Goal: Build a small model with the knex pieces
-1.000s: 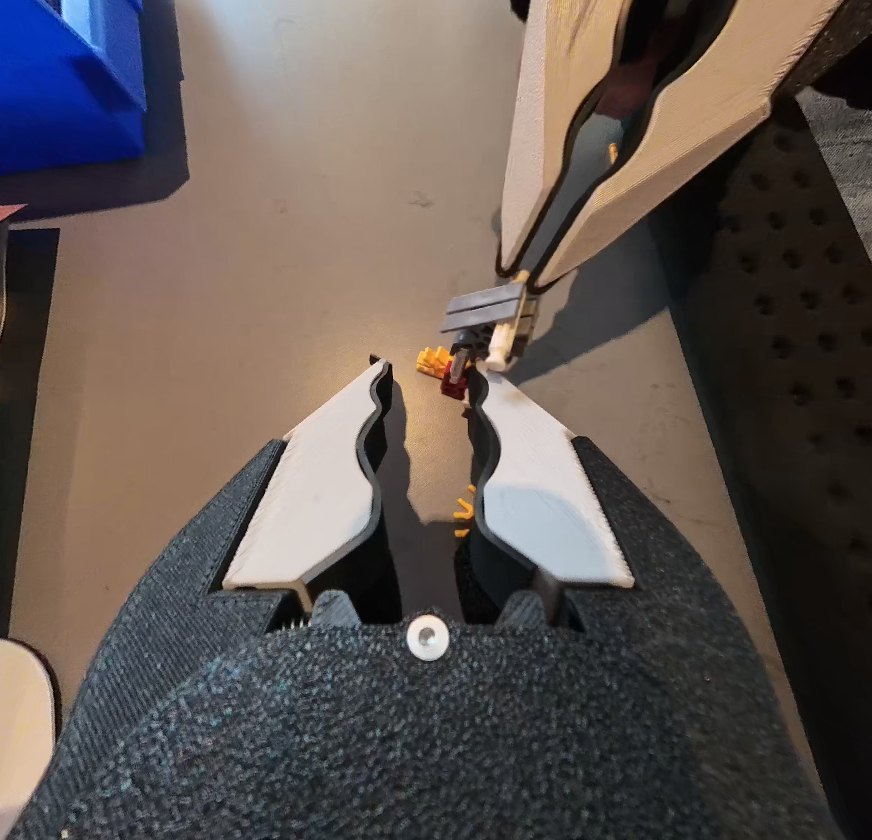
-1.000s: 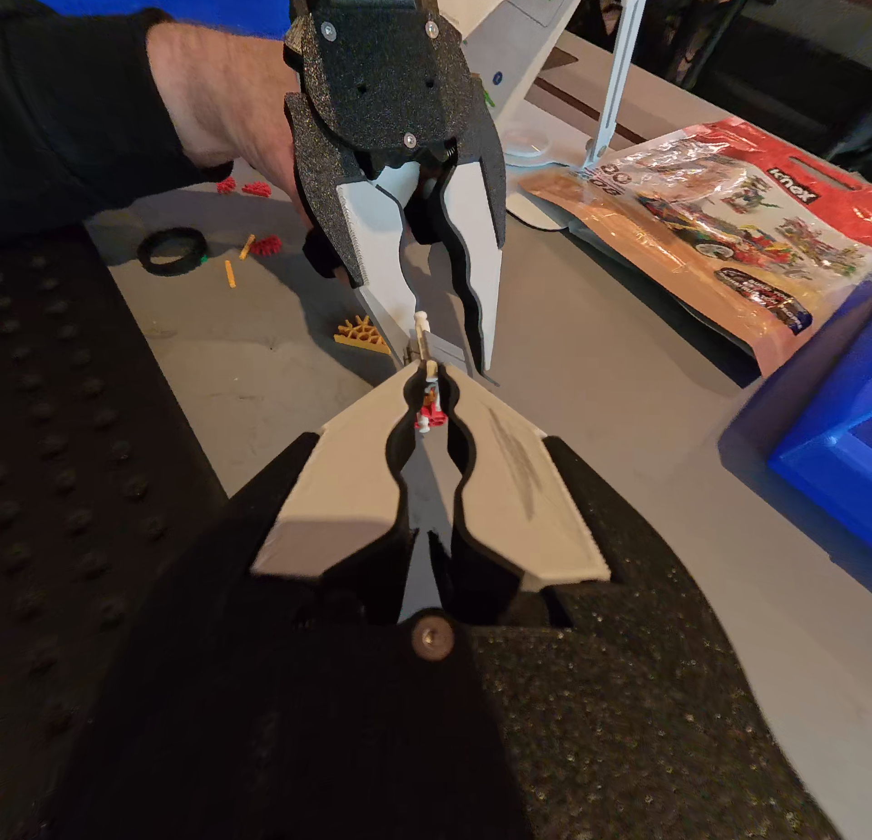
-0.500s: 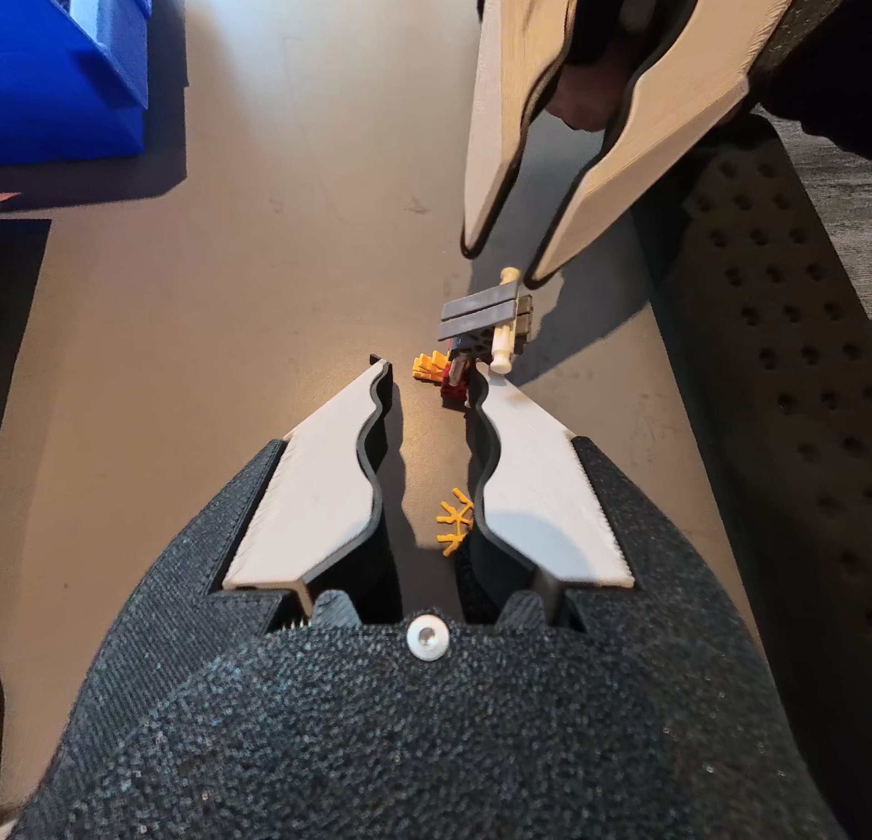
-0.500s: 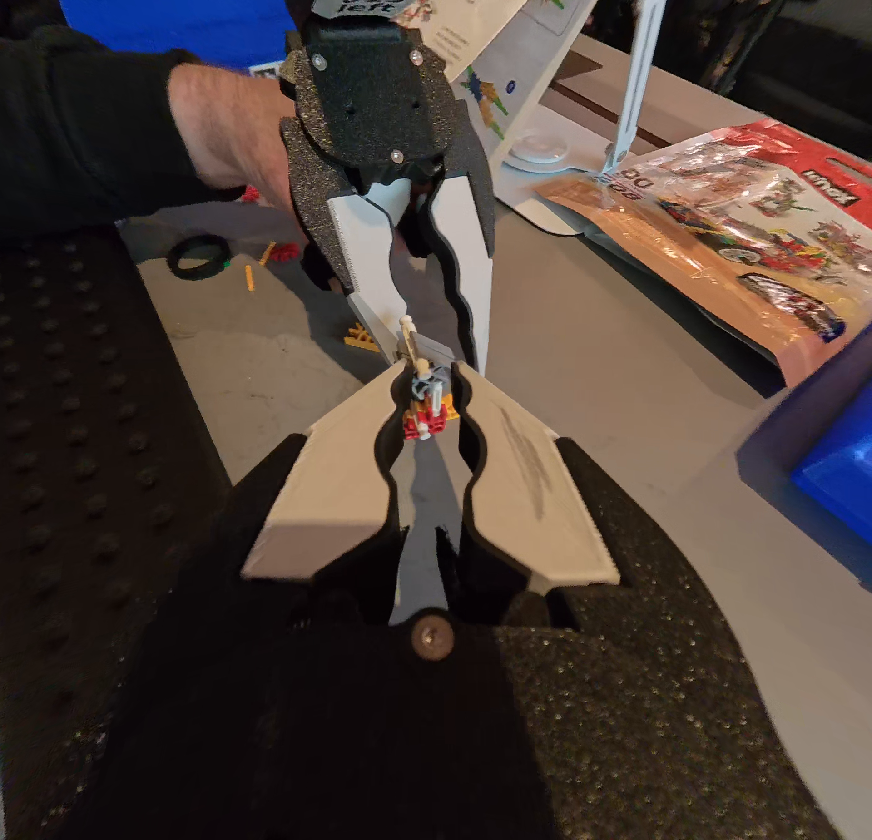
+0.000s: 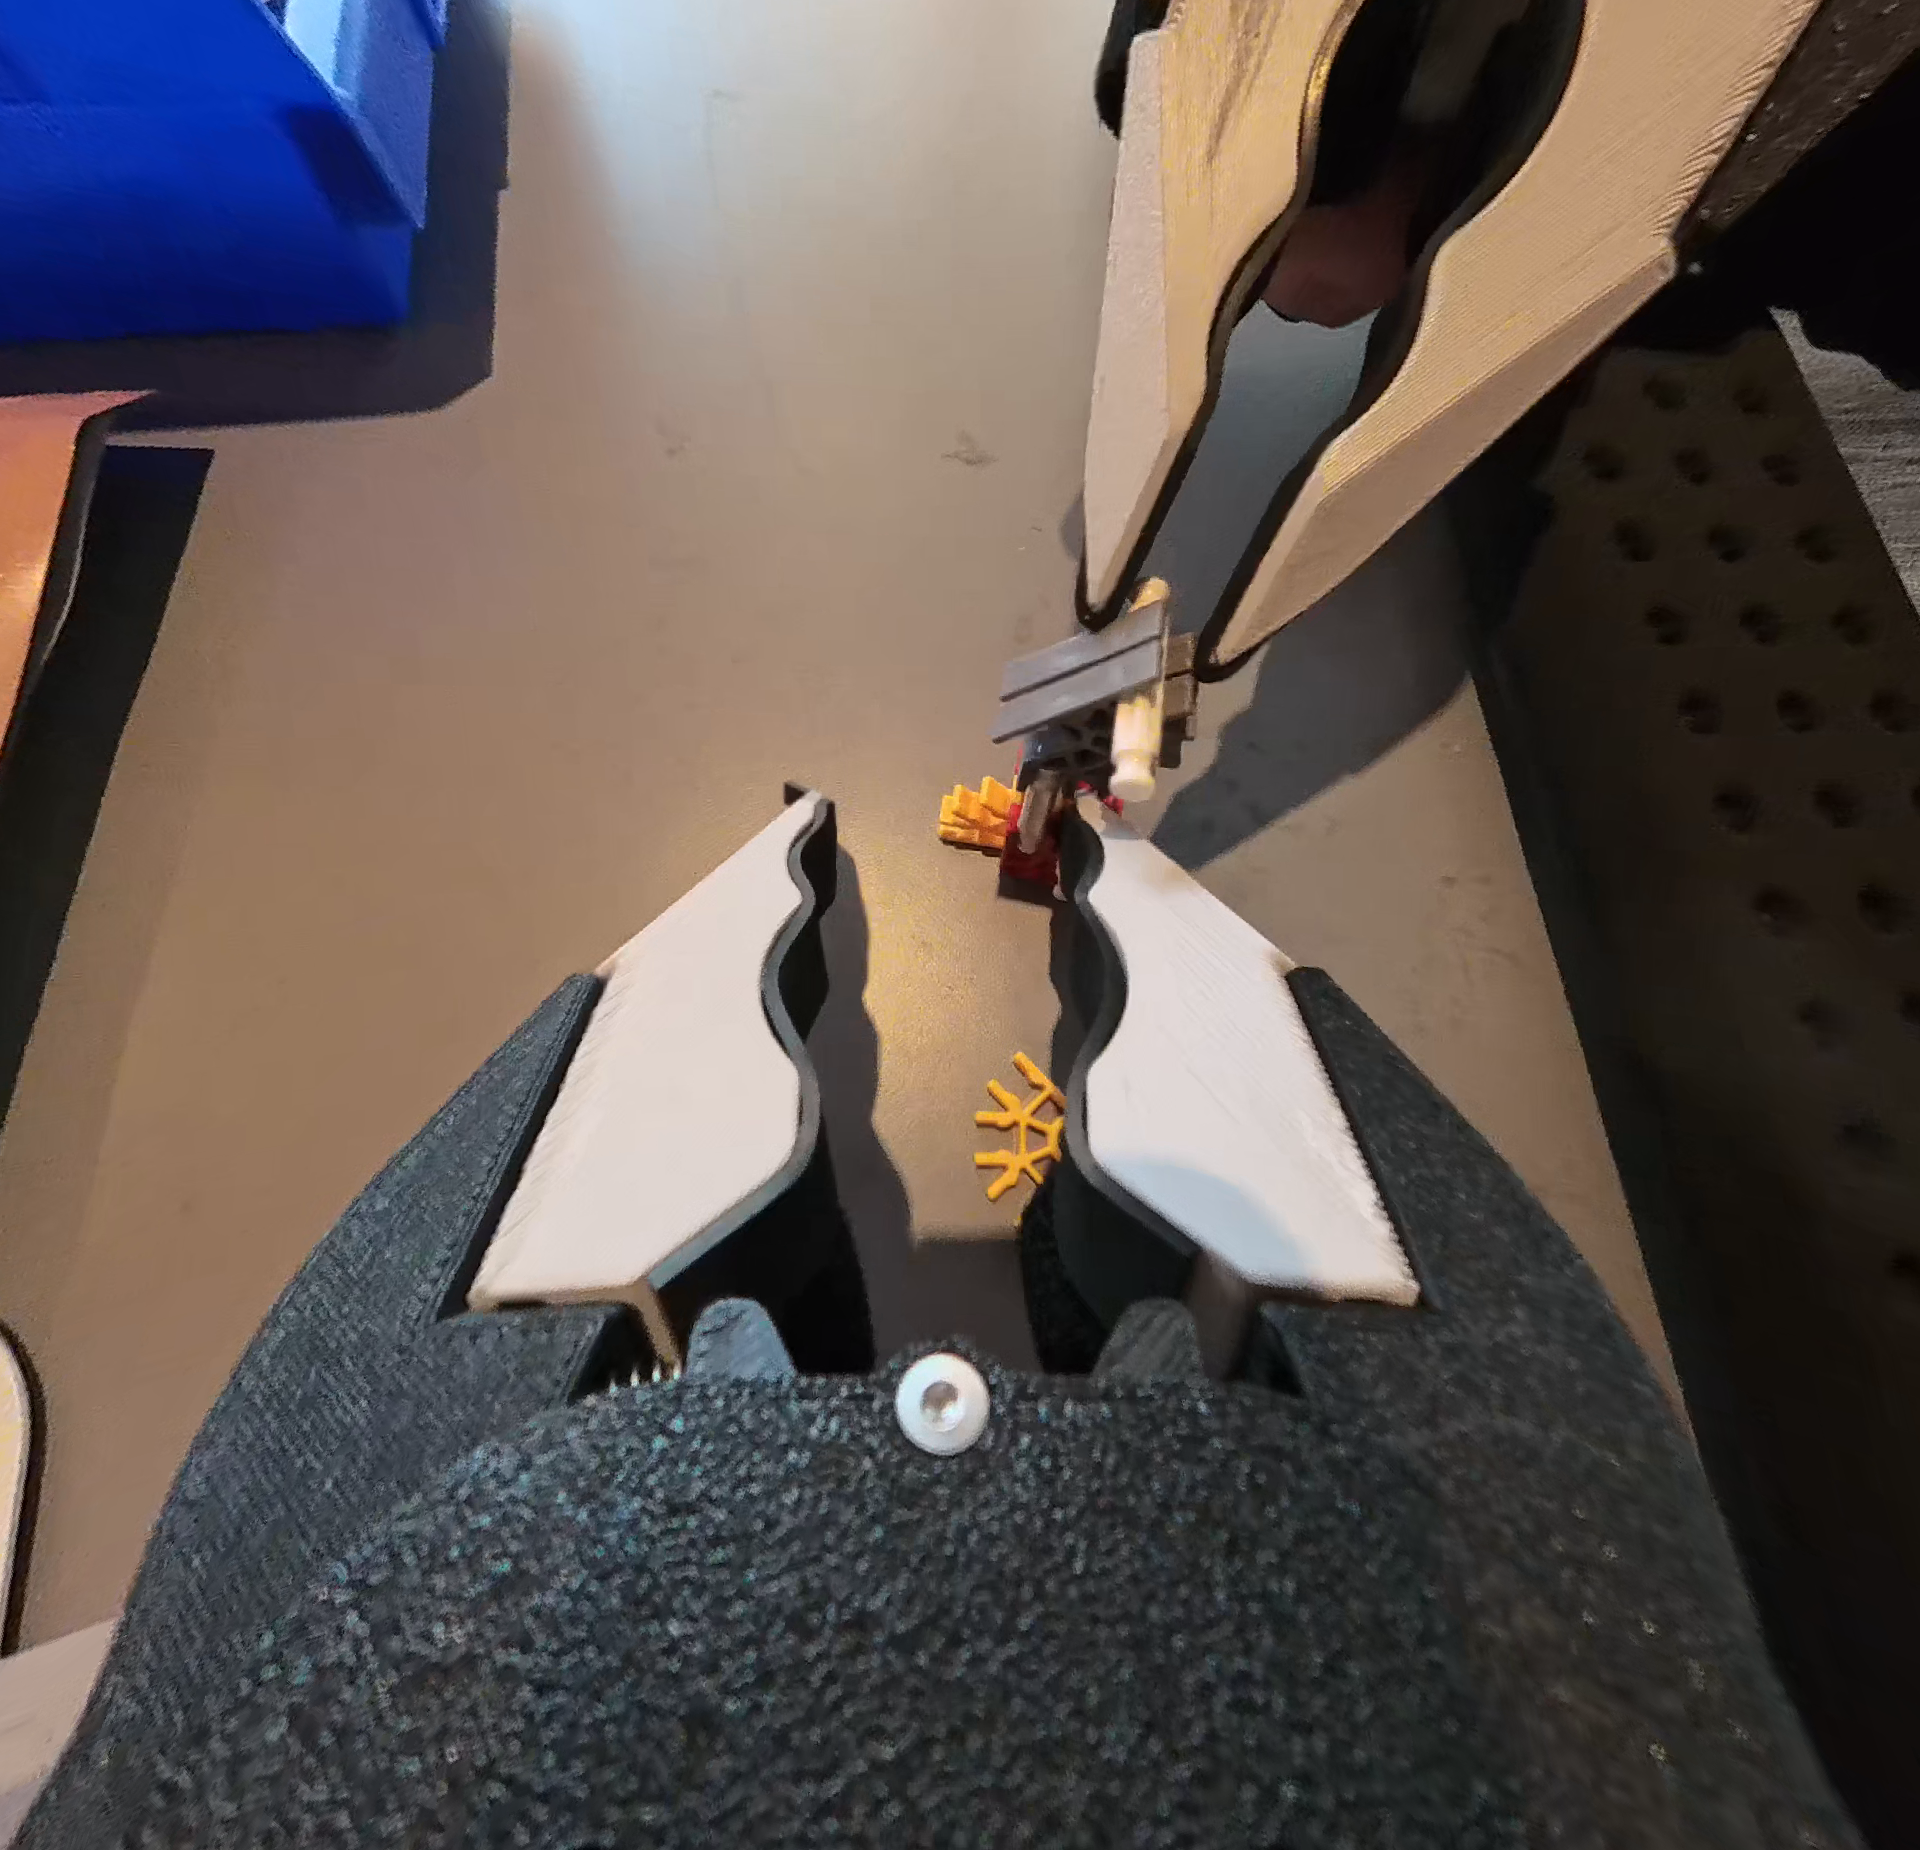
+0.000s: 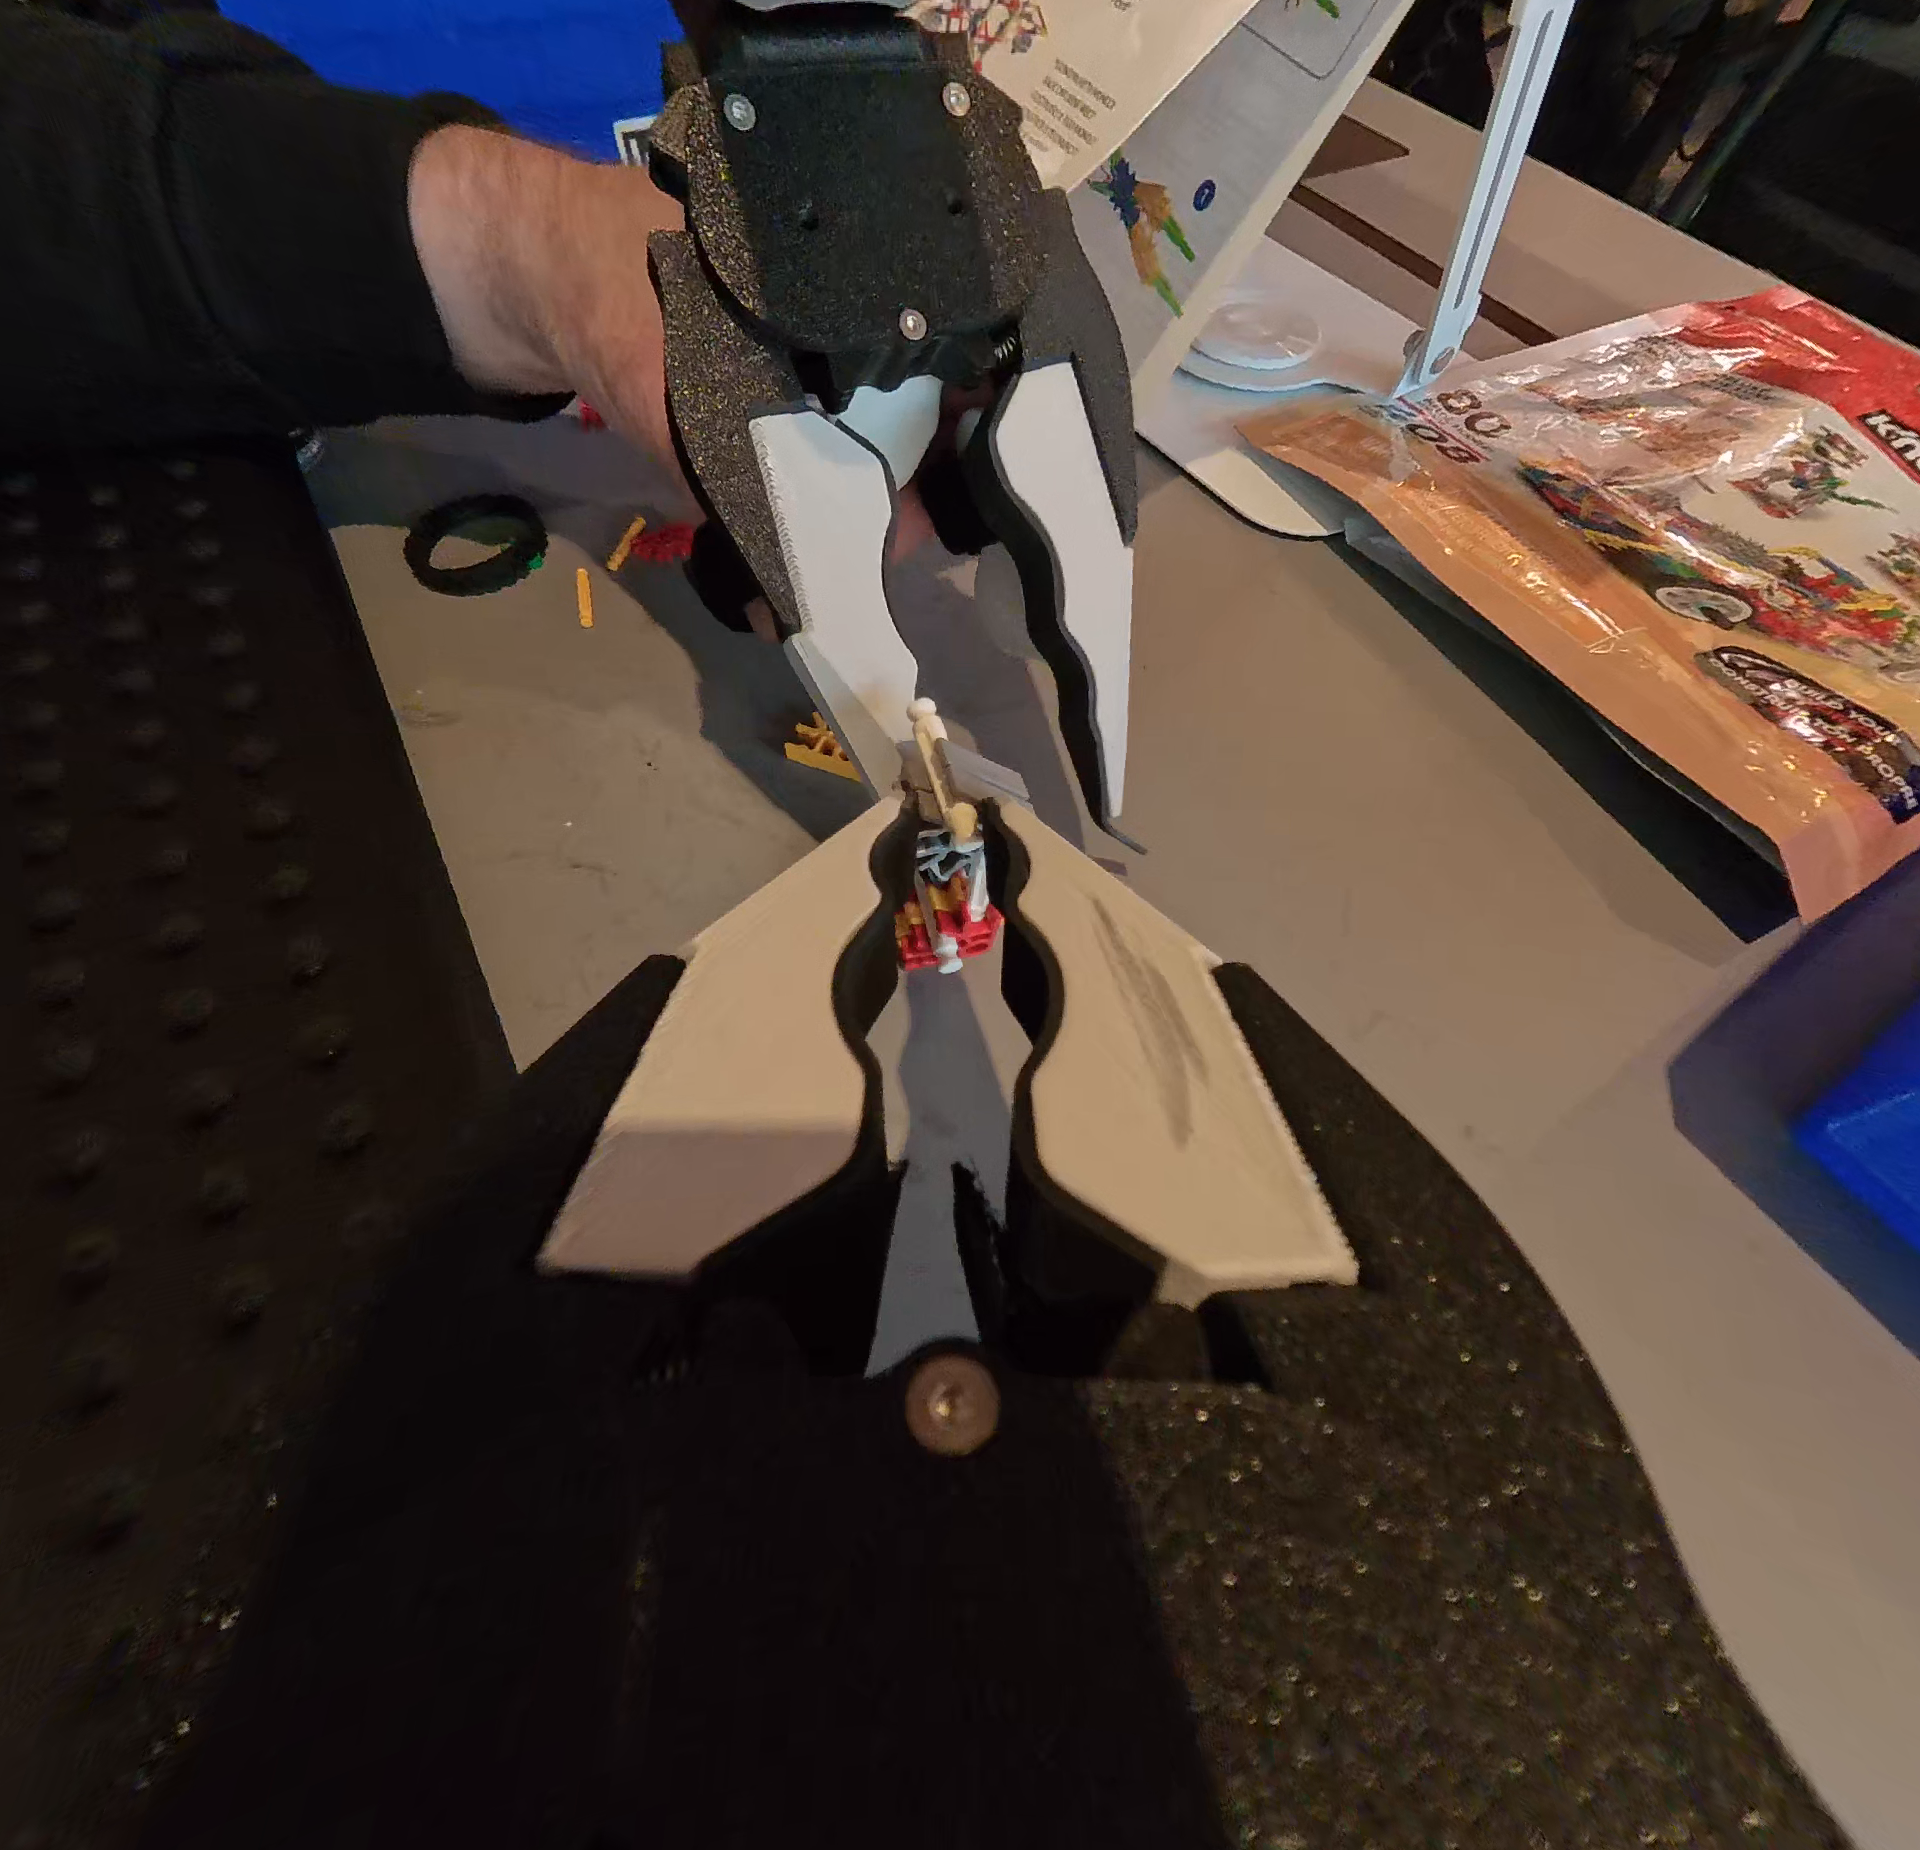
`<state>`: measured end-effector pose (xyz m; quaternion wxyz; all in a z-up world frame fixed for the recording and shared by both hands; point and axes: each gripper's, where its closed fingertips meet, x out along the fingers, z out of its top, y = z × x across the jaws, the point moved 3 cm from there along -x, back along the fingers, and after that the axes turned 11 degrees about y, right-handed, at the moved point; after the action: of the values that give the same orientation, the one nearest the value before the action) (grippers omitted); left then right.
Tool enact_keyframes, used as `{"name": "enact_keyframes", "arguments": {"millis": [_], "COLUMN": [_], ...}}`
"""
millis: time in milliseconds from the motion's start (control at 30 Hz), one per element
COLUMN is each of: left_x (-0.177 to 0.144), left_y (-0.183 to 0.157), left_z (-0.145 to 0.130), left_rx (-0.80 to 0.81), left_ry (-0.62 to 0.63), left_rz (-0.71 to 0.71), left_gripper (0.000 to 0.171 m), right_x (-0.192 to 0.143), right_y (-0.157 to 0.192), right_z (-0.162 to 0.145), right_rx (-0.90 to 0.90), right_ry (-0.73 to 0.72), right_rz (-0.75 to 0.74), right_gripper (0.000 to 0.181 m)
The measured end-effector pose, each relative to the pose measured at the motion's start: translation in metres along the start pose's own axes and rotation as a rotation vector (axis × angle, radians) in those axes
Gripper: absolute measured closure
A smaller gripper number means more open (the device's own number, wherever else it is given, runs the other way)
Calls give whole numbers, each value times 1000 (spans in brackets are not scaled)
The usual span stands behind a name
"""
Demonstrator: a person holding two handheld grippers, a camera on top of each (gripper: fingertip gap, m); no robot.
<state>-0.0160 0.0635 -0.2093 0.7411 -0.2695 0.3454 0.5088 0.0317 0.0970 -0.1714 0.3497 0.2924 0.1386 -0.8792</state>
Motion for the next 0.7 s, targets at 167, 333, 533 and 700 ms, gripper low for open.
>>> {"name": "enact_keyframes", "arguments": {"millis": [167, 333, 533, 700], "left_x": [-5, -1, 0, -5], "left_y": [-4, -11, -13, -17], "left_z": [-2, -8, -9, -12], "left_rx": [17, 36, 46, 56], "left_ry": [0, 27, 20, 33], "left_rz": [26, 16, 6, -2], "left_gripper": [127, 125, 132, 129], "right_x": [-3, -3, -5, -7], "right_y": [0, 2, 4, 5], "right_z": [-2, 0, 2, 3], "right_rx": [-3, -21, -8, -17], "right_ry": [-3, 14, 2, -1], "right_rz": [19, 25, 32, 29], "right_gripper": [170, 170, 169, 166]}}
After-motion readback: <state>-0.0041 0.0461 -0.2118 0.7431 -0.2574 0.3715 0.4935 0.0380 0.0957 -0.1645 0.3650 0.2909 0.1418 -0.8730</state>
